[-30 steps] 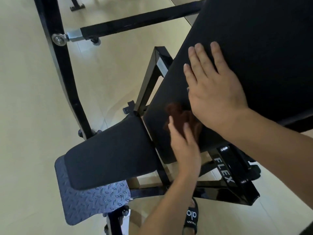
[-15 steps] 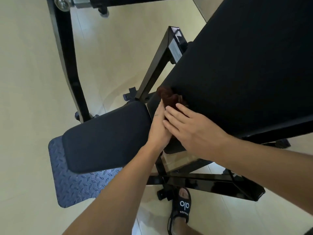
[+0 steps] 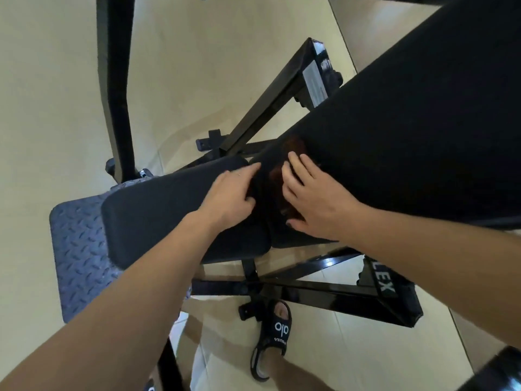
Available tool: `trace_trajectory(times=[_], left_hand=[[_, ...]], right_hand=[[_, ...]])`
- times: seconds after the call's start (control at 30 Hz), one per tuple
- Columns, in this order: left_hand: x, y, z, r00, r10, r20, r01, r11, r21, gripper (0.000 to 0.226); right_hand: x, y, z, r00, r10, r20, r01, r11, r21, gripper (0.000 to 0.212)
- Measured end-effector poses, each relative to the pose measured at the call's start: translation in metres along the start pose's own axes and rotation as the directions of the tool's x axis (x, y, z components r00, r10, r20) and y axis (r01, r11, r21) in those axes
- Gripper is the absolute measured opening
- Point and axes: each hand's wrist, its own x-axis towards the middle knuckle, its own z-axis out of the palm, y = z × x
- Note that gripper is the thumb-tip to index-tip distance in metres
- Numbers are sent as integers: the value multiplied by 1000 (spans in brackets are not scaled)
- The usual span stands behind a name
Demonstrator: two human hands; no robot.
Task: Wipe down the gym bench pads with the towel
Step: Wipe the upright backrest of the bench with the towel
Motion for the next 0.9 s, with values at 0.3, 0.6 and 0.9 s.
trace_trajectory(times=[0.3,0.6,0.9], left_hand=[[-35,-72,13,985,21,-173,104,726,680,76],[-33,-75,11,975,37,-219,124,725,678,76],[-36,-72,8,975,23,-220,132,737,663,75]], right_hand=[[25,-18,29,992,116,-39,-117,993,-30,62],[130,-23,23,983,142,-113,-140,990,26,46],[56,-73,60,994,-99,-46,104,988,114,43]])
